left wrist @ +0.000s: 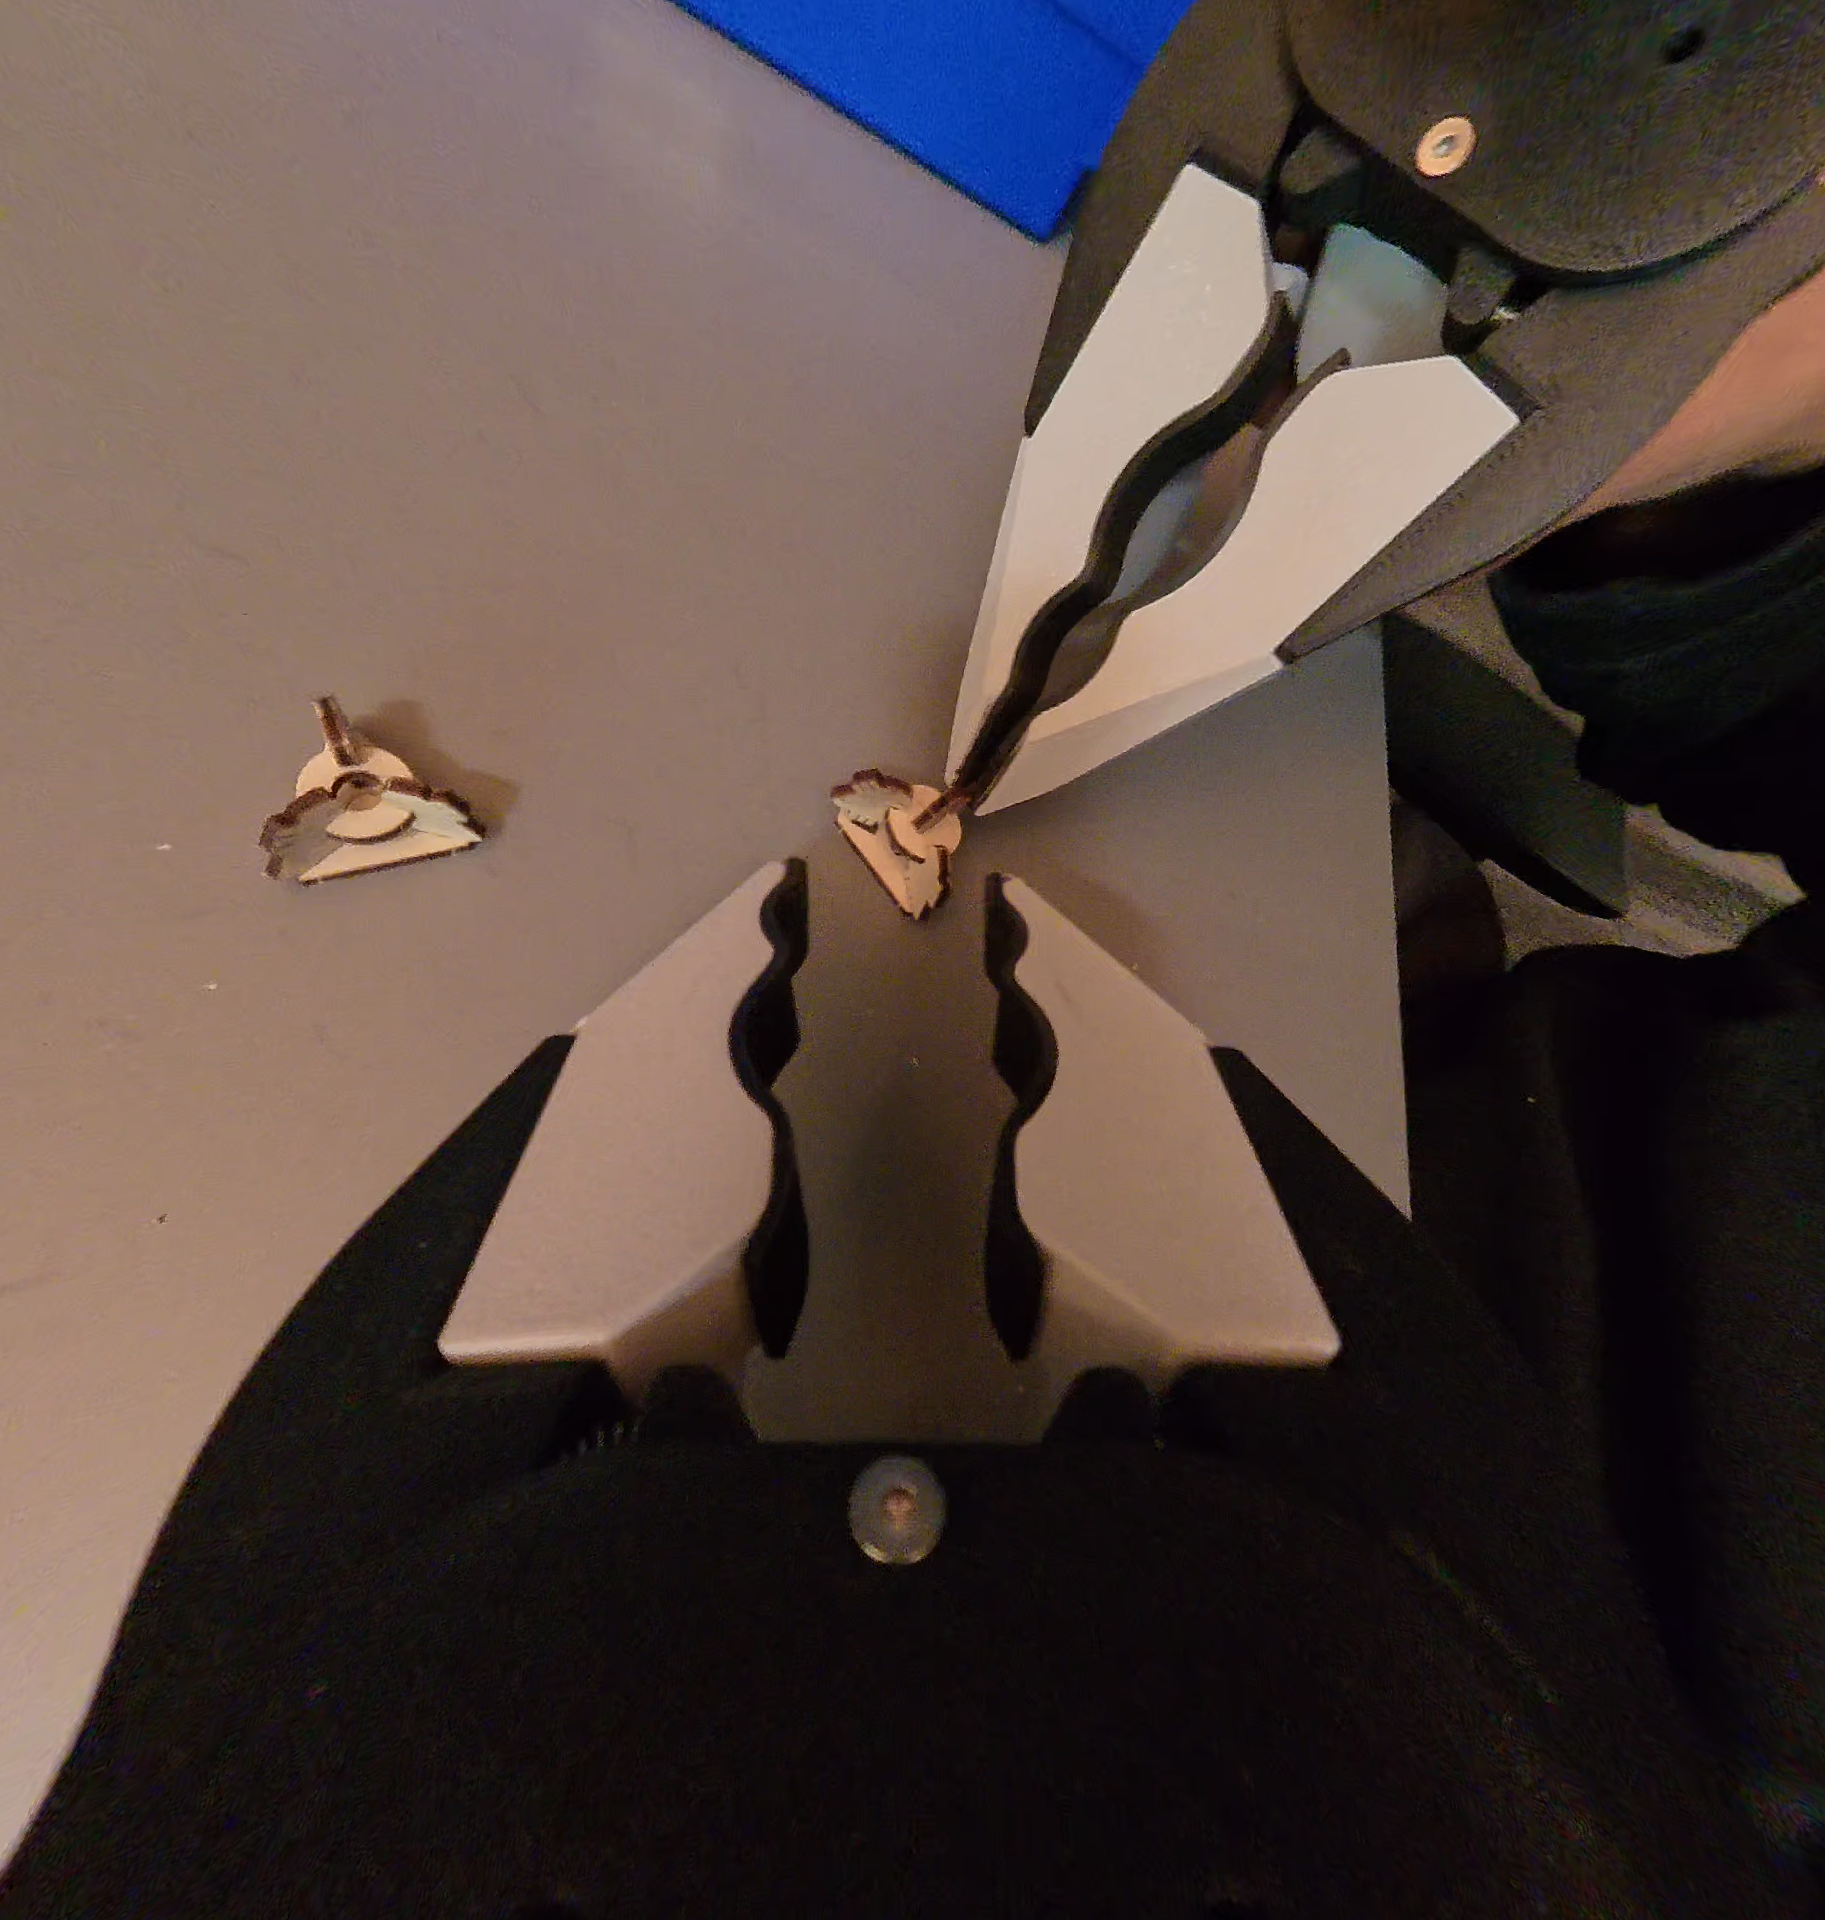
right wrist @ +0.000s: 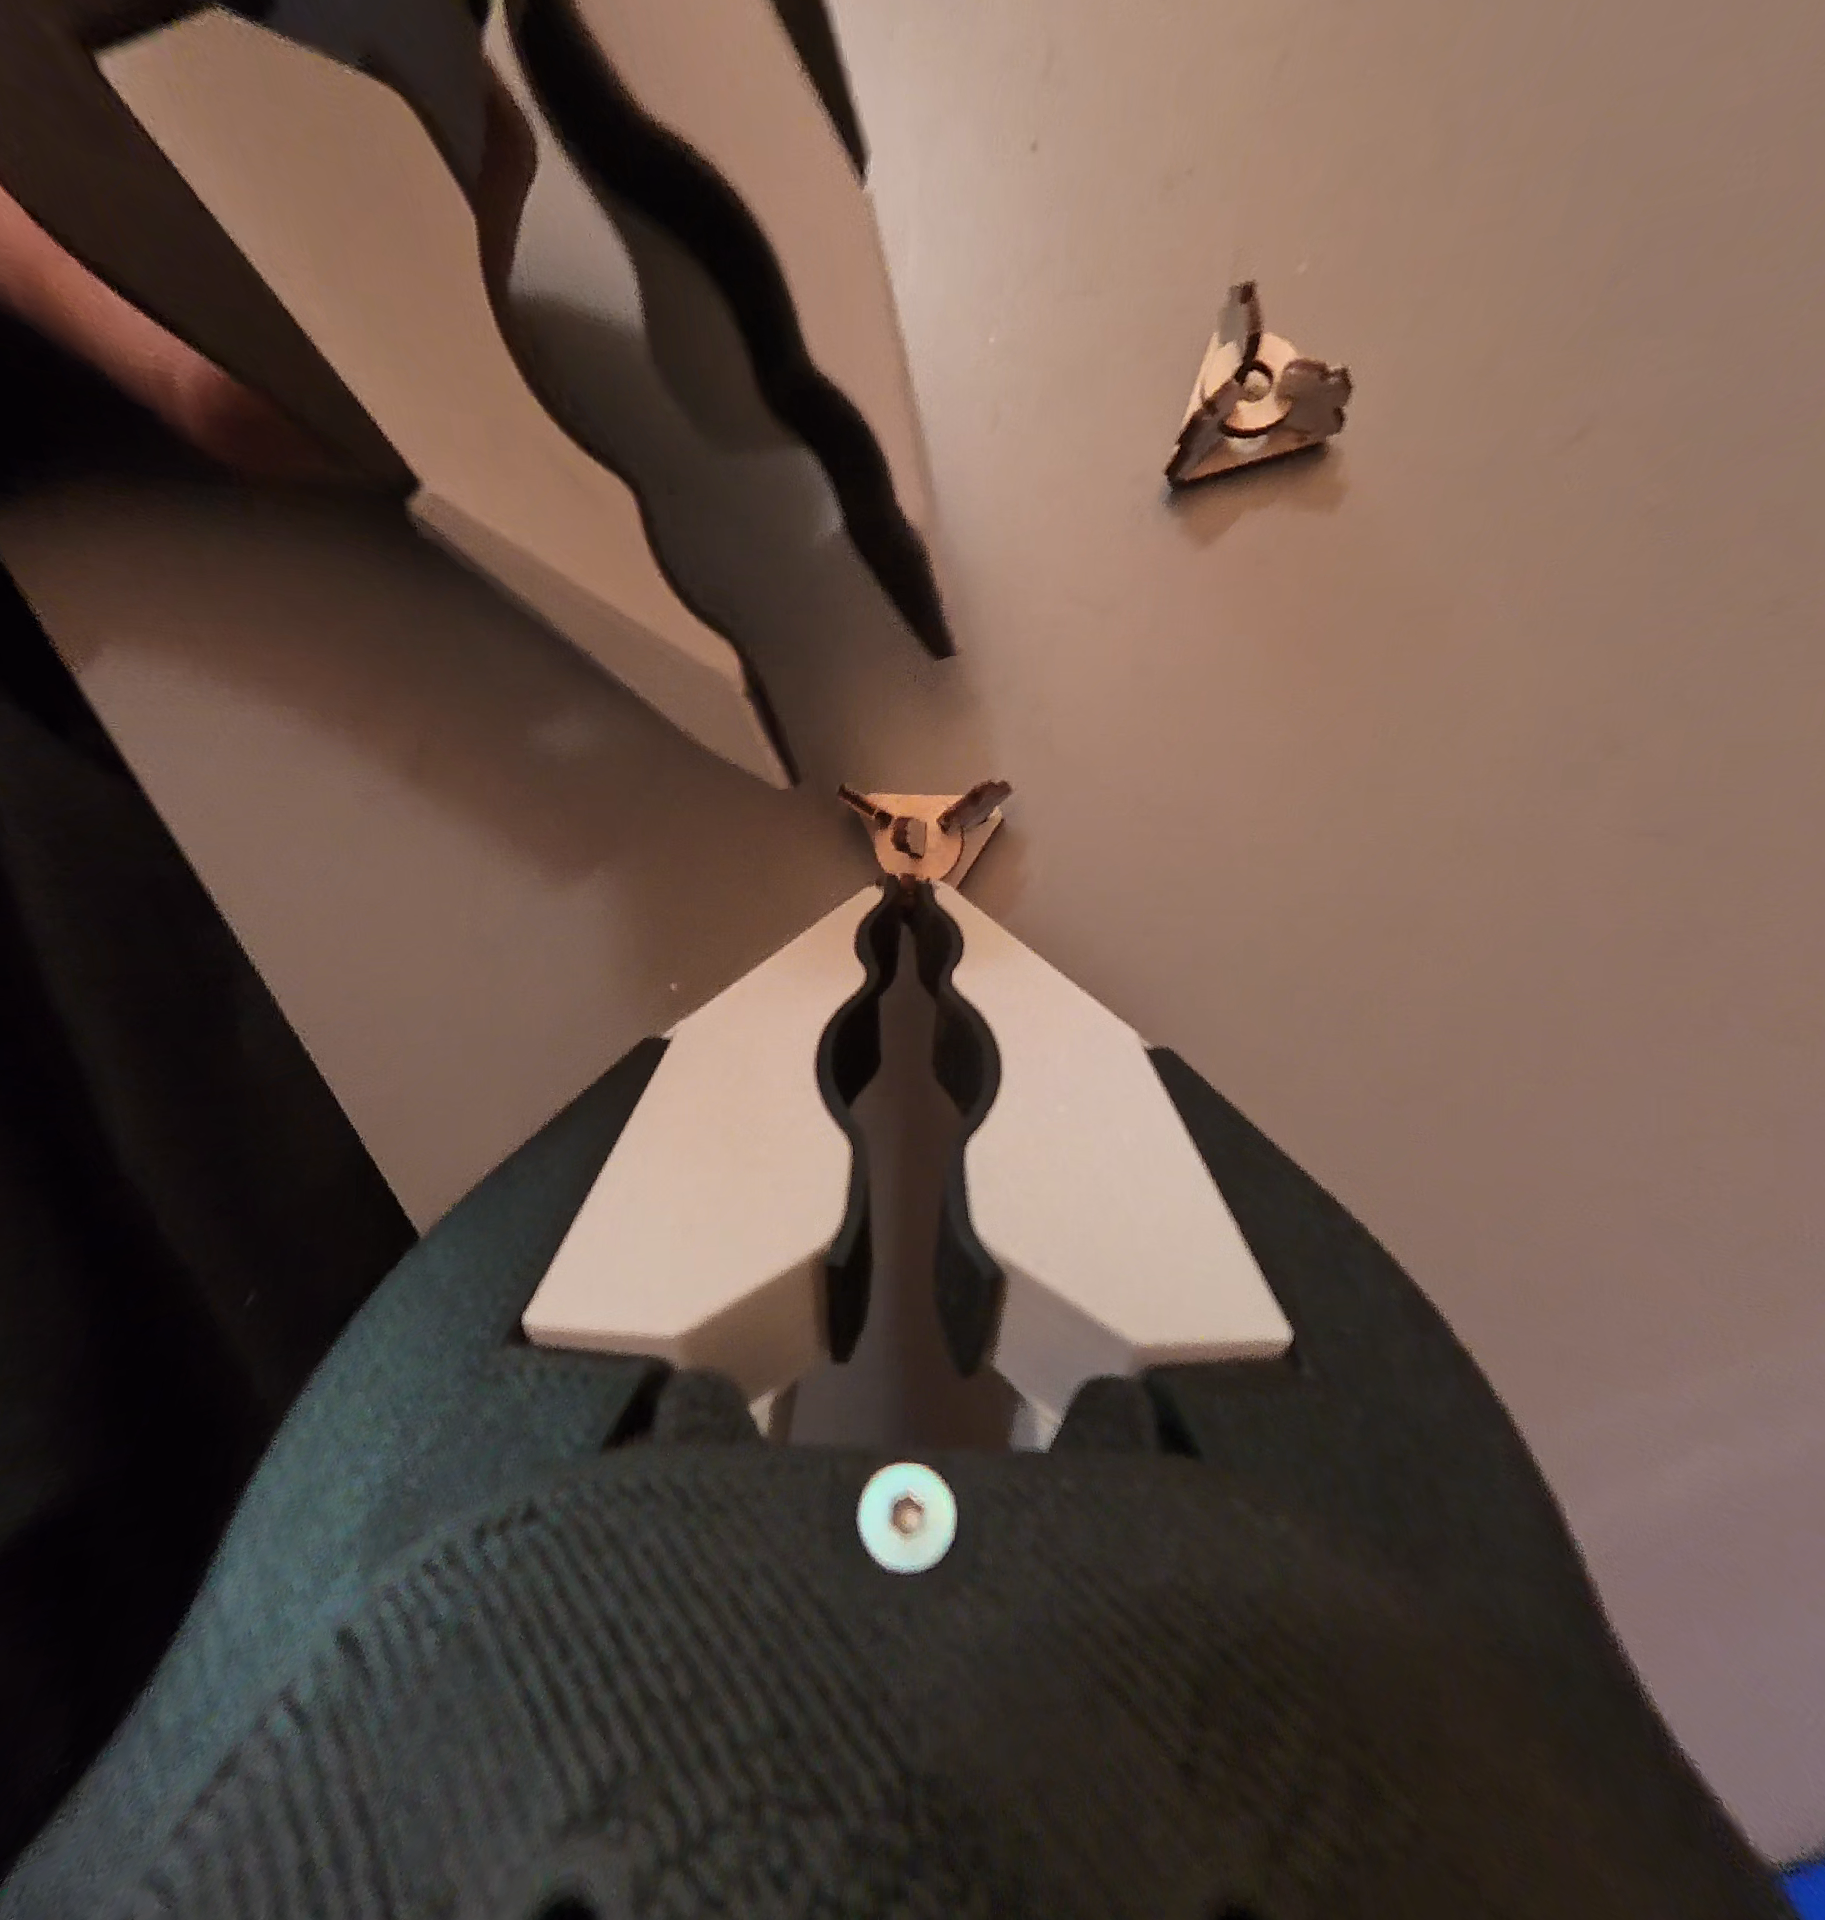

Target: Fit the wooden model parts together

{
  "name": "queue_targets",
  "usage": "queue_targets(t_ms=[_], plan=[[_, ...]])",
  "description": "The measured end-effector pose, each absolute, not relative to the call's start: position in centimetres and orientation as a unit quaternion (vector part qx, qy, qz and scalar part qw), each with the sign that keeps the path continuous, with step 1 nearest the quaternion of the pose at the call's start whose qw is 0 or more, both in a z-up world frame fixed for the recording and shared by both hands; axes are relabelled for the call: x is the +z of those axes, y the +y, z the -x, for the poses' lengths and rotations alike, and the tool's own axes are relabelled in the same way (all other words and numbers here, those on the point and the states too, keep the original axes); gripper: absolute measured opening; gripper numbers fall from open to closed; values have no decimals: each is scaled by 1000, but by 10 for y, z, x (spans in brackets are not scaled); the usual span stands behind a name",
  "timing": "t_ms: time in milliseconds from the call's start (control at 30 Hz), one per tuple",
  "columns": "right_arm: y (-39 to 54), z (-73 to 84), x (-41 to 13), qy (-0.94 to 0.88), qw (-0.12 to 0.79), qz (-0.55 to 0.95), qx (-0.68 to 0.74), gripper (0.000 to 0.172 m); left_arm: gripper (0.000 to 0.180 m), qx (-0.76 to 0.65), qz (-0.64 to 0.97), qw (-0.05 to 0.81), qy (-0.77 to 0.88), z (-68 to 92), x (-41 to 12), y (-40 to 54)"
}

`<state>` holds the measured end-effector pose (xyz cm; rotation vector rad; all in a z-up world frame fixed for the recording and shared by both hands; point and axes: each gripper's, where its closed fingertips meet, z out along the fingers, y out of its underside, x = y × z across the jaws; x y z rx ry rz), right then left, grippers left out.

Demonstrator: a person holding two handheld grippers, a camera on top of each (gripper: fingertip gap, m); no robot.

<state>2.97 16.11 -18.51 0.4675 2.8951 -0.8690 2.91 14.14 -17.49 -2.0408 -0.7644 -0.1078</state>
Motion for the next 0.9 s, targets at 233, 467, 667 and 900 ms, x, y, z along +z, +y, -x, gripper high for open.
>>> queue_targets(t_ms=[233,467,667,900], plan=[[162,-34,-186,958,74,-86,-264,2,62,-49,848,456,-264,-36,-183,150],[162,-36,-186,953,140,-60,-263,1,63,-57,845,477,-237,-42,-175,161],[162,-36,-186,954,171,-43,-243,1,58,-70,846,477,-228,-43,-175,165],[162,-36,-186,958,173,-31,-227,1,44,-62,850,465,-240,-38,-180,163]])
